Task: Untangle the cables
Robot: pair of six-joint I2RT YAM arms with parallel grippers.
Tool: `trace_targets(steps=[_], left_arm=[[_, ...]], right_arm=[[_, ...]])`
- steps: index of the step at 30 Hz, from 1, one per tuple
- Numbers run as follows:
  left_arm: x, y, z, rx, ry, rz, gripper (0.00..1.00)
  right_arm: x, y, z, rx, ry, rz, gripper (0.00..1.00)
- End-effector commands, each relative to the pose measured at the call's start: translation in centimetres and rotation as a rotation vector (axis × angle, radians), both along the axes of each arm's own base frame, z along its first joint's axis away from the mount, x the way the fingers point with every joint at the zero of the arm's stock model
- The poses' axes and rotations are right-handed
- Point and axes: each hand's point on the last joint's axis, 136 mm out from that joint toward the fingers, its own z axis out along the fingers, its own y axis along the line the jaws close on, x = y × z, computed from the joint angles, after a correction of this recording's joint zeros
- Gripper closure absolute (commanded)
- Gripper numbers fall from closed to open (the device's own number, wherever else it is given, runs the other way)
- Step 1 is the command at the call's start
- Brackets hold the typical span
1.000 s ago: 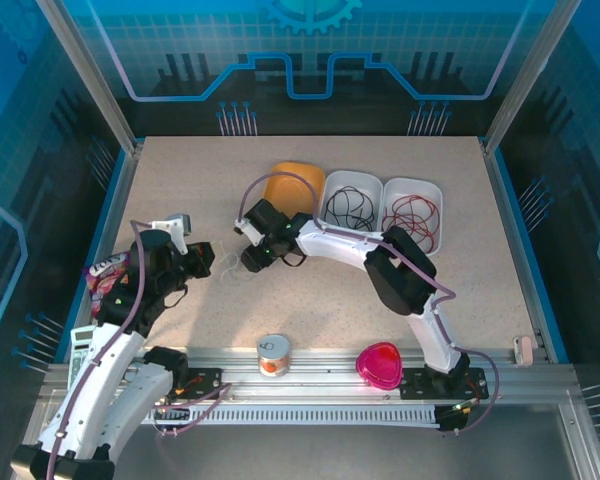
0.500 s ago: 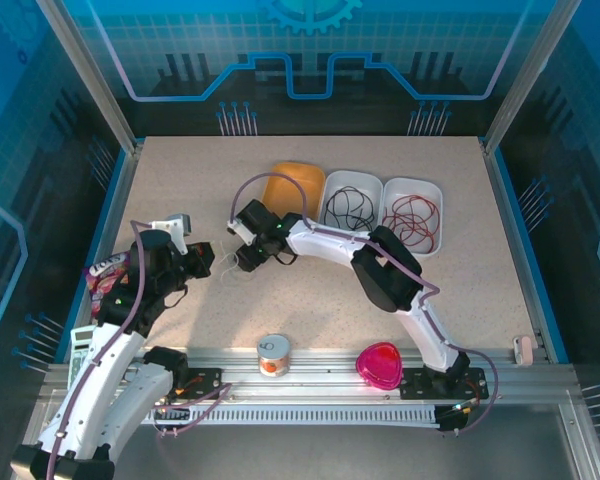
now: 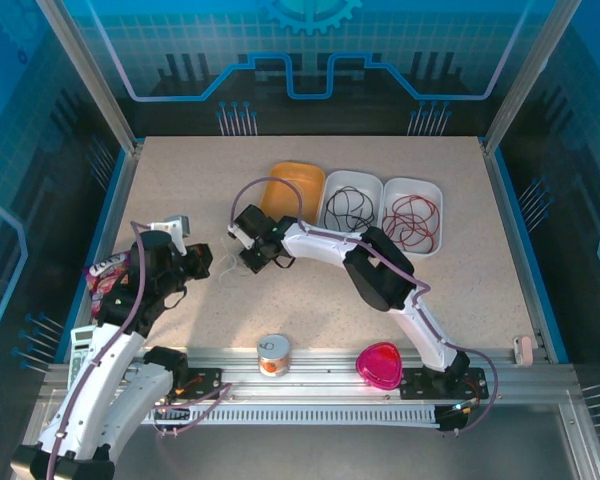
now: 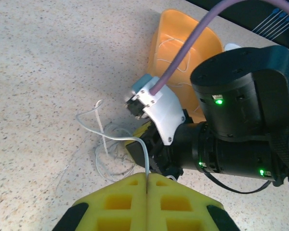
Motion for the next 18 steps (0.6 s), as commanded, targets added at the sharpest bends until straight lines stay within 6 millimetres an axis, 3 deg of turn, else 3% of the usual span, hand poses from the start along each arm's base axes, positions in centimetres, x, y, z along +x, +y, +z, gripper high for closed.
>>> trace_targets(steps=[1,7,18], left_arm=[[-0.4,1.6,1.4,0.054,-0.030,0.063,1.00],[-1.2,4.4,3.9,0.131,-0.101,0.189,1.00],[-2.2,7.1,11.6,0.221,-0.295,0.300,1.00]], right_arm=[[-1.0,-1.6,0.9,-0.038,-0.006,-0.044,0.94],[-2.7,-5.0,1.1,-0.055,0.020,-0.115,0.93],[-5.2,-10.9,-0.1,-0.118,0.063,-0.261,0.81]])
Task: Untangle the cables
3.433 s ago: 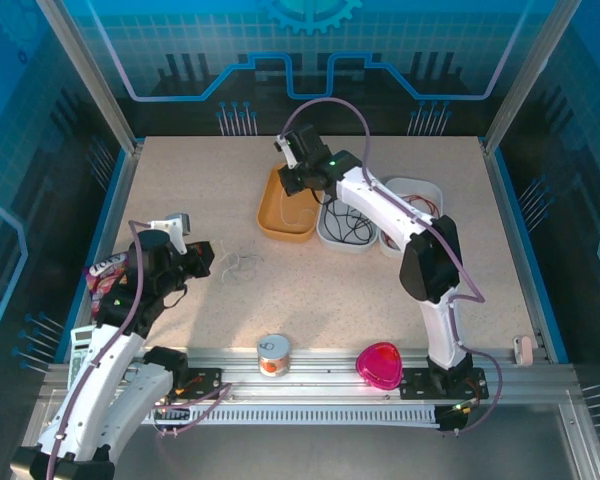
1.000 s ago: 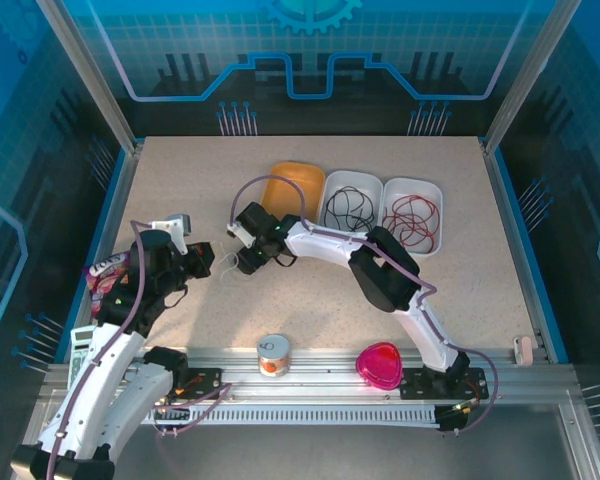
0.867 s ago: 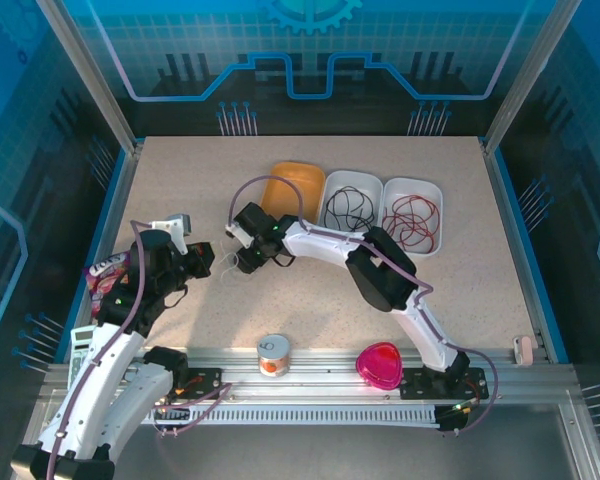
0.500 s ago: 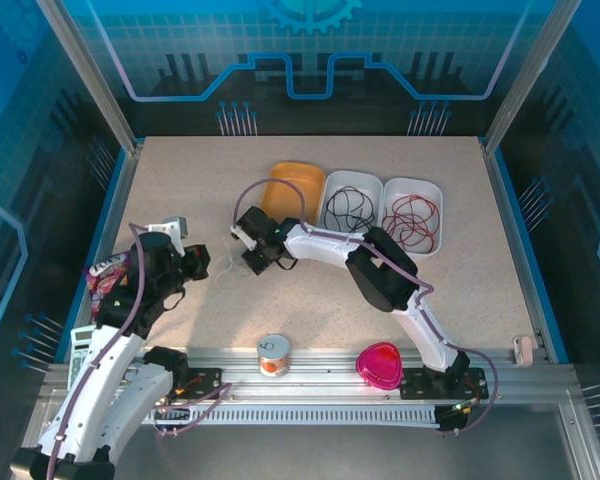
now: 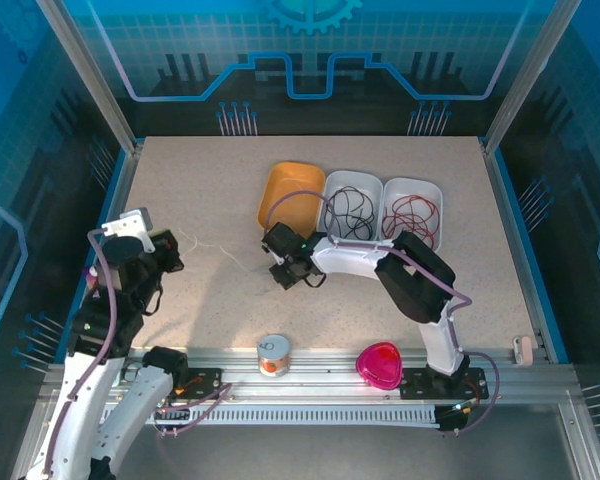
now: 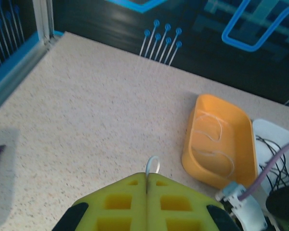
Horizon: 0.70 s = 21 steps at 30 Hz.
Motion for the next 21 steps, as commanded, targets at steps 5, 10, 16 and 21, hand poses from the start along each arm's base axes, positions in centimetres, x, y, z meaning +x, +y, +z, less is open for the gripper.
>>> trace_targets(steps=[5,10,16,21], left_arm=[[-0.4,1.2,5.3,0.063,-0.127,0.038,1.00],[-0.2,1.2,7.3,0.072,-0.168,0.035,1.00],[-0.3,0.5,9.7,0.048,-0.241,0.003,1.00],[0.1,0.6,11.6,0.073,-0.272,0.002,1.00]], right_arm=[[-0.6,-3.2,0.0,-0.047,0.007,-0.112,0.75],[-1.1,-4.5,-0.3,-0.075,0.017,-0.146,0.69],[-1.5,-5.4,-0.1,-0.087,0.022,-0.163,0.64],[-1.7,-6.4,0.1,-0.119,0.013,-0.183,0.64]])
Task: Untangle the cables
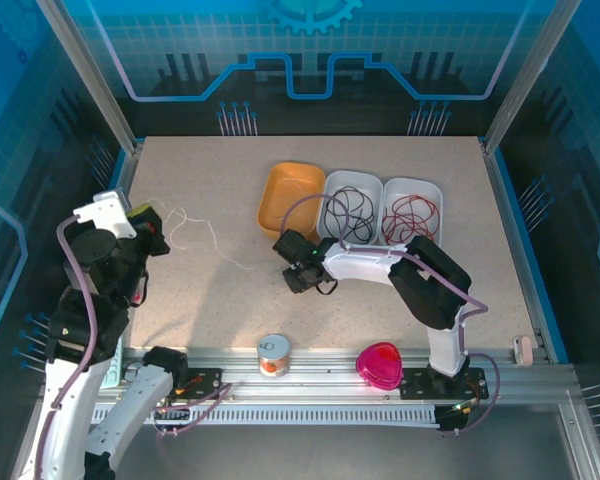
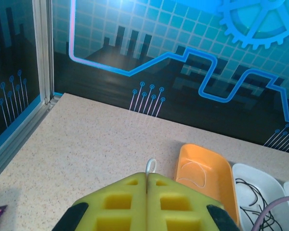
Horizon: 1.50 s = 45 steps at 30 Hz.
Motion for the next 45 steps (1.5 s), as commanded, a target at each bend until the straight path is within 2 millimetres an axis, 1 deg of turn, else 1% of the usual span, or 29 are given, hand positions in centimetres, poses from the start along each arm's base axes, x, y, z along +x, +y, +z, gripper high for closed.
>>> trace_targets(steps=[1,4,7,8,11,14,17,20,23,28,32,35,39,41,45], left_arm=[[-0.1,0.5,4.0,0.040,-0.099,0.015,1.00],[-0.7,1.8,6.4,0.077,-0.158,0.087,1.00],[-1.5,3.5,8.3,0.104,-0.194,0.187,1.00],[-1.7,3.8,9.0,0.105,-0.212,0.201,1.00],[-2.3,3.8,10.8,0.092,-0.275,0.202,1.00],[-2.4,3.7,12.3,0.095,-0.315,0.197,1.00],[-2.2,3.6,13.6,0.115,-0.322,0.189,1.00],[-1.4,2.6,14.5,0.105,-0.335,0.134,1.00],[0.0,1.1,14.4,0.093,-0.319,0.060,1.00],[2.7,-0.7,13.1,0.049,-0.280,-0.022,1.00],[5.4,-3.1,11.9,-0.012,-0.239,-0.136,1.00],[7.5,-5.1,11.1,-0.076,-0.223,-0.226,1.00],[10.2,-7.6,10.0,-0.157,-0.197,-0.334,1.00],[11.2,-8.5,9.6,-0.188,-0.185,-0.373,1.00],[12.7,-10.3,9.2,-0.222,-0.174,-0.436,1.00]], right_arm=[[-0.4,-2.8,0.1,-0.075,0.009,-0.051,0.64],[-0.5,-3.5,-0.1,-0.085,0.012,-0.065,0.64],[-0.6,-4.1,-0.3,-0.086,0.018,-0.085,0.65],[-0.6,-4.3,-0.3,-0.085,0.019,-0.089,0.65],[-0.7,-4.5,-0.5,-0.081,0.024,-0.098,0.66],[-0.7,-4.7,-0.4,-0.080,0.026,-0.100,0.66],[-0.7,-5.1,-0.4,-0.084,0.027,-0.105,0.66],[-0.8,-5.3,-0.4,-0.076,0.027,-0.111,0.66],[-0.7,-5.3,-0.2,-0.057,0.027,-0.122,0.66],[-0.7,-5.4,0.1,-0.046,0.025,-0.129,0.66],[-0.8,-6.0,0.3,-0.050,0.022,-0.138,0.68],[-0.8,-6.6,0.6,-0.044,0.020,-0.158,0.74],[-0.9,-7.0,1.5,-0.011,0.013,-0.181,0.77],[-0.9,-7.3,1.8,0.002,0.011,-0.192,0.79],[-0.9,-7.6,2.6,0.025,0.001,-0.204,0.87]])
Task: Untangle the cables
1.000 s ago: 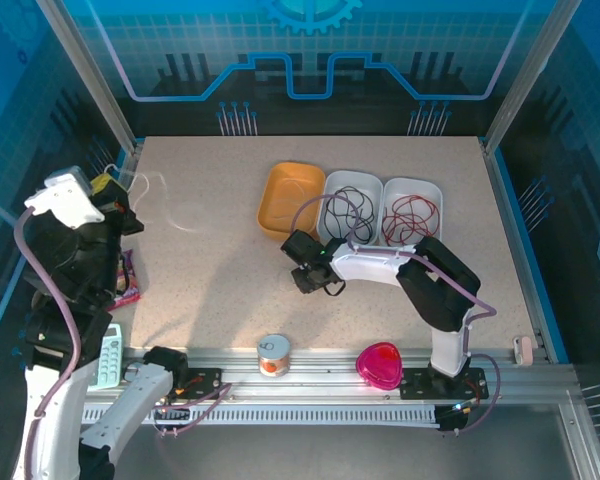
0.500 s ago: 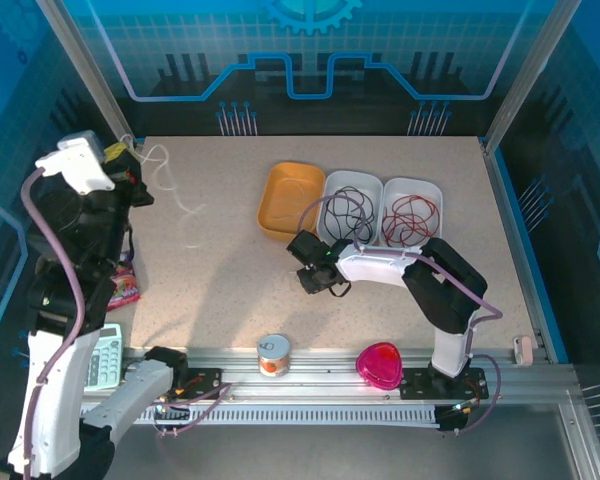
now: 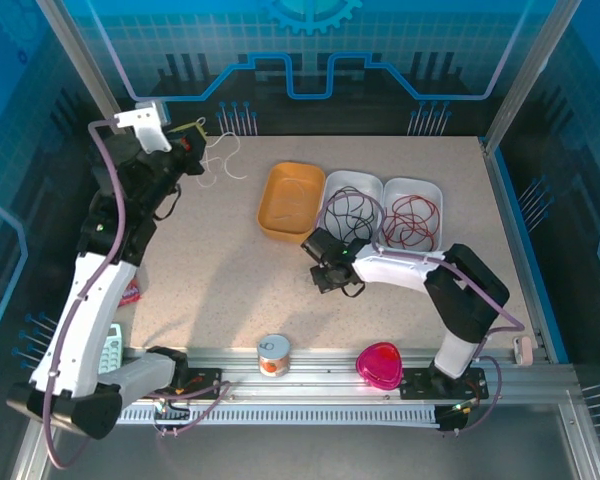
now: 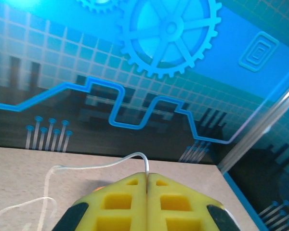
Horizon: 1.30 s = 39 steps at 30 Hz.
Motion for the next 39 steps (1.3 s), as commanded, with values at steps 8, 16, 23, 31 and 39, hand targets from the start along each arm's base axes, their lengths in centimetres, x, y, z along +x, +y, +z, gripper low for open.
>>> trace_targets(steps=[8,16,23,31,39], left_arm=[[1.6,-5.7,1.3,-0.037,-0.048,-0.174,1.00],[4.0,-8.9,-0.4,-0.021,-0.003,-0.226,1.00],[6.4,-10.8,-3.3,-0.013,0.060,-0.262,1.00],[9.0,-12.2,-8.8,0.025,0.194,-0.283,1.00],[10.0,-12.6,-11.9,0.043,0.266,-0.284,1.00]], right_arm=[[-0.2,-1.2,1.6,0.044,-0.014,-0.051,1.00],[-0.4,-1.6,1.9,0.053,-0.014,-0.062,1.00],[-0.4,-1.9,1.9,0.052,-0.017,-0.066,1.00],[-0.4,-1.7,2.0,0.066,-0.015,-0.066,1.00],[-0.3,-1.5,2.2,0.074,-0.016,-0.066,1.00]])
